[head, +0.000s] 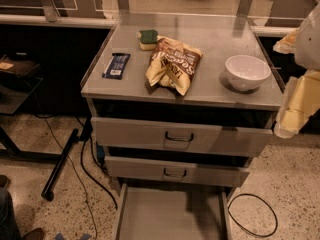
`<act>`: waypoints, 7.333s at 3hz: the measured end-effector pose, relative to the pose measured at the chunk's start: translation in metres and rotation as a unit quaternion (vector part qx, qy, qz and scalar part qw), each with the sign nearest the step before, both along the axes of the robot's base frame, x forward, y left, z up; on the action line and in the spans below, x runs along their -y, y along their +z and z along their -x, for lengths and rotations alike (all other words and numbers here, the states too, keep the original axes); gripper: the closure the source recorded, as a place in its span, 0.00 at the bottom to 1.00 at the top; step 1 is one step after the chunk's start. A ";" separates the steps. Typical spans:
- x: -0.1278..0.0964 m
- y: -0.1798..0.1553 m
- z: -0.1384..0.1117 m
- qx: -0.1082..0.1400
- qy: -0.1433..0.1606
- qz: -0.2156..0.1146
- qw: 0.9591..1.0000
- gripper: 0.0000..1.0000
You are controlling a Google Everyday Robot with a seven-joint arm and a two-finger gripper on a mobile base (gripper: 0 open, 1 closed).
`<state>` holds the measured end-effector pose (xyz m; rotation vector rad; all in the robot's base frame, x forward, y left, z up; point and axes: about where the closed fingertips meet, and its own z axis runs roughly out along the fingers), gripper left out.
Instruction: Place brown chip bag into bottom drawer
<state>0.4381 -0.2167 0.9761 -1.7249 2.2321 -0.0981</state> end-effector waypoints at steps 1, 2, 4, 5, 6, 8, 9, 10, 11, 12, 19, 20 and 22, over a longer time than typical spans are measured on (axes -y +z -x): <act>0.000 0.000 0.000 0.000 0.000 0.000 1.000 0.00; -0.011 0.001 -0.015 -0.001 0.007 -0.003 1.000 0.00; -0.046 0.003 -0.059 0.001 0.030 -0.014 0.999 0.00; -0.061 0.001 -0.086 0.020 0.012 -0.032 0.999 0.00; -0.081 -0.002 -0.131 0.023 -0.001 -0.047 0.999 0.00; -0.112 -0.025 -0.196 -0.012 -0.006 -0.068 0.998 0.00; -0.112 -0.026 -0.193 -0.010 -0.005 -0.072 0.997 0.00; -0.141 -0.031 -0.216 -0.006 -0.010 -0.083 0.996 0.00; -0.162 -0.042 -0.238 -0.013 -0.020 -0.091 0.996 0.00; -0.171 -0.069 -0.253 -0.034 -0.037 -0.096 0.994 0.00; -0.176 -0.117 -0.271 -0.067 -0.063 -0.100 0.991 1.00; -0.182 -0.103 -0.262 -0.049 -0.065 -0.104 0.991 1.00; -0.202 -0.052 -0.168 -0.007 -0.068 -0.130 0.989 1.00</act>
Offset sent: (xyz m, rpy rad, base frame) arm 0.0714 0.0510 0.0004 0.0309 0.0383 0.0676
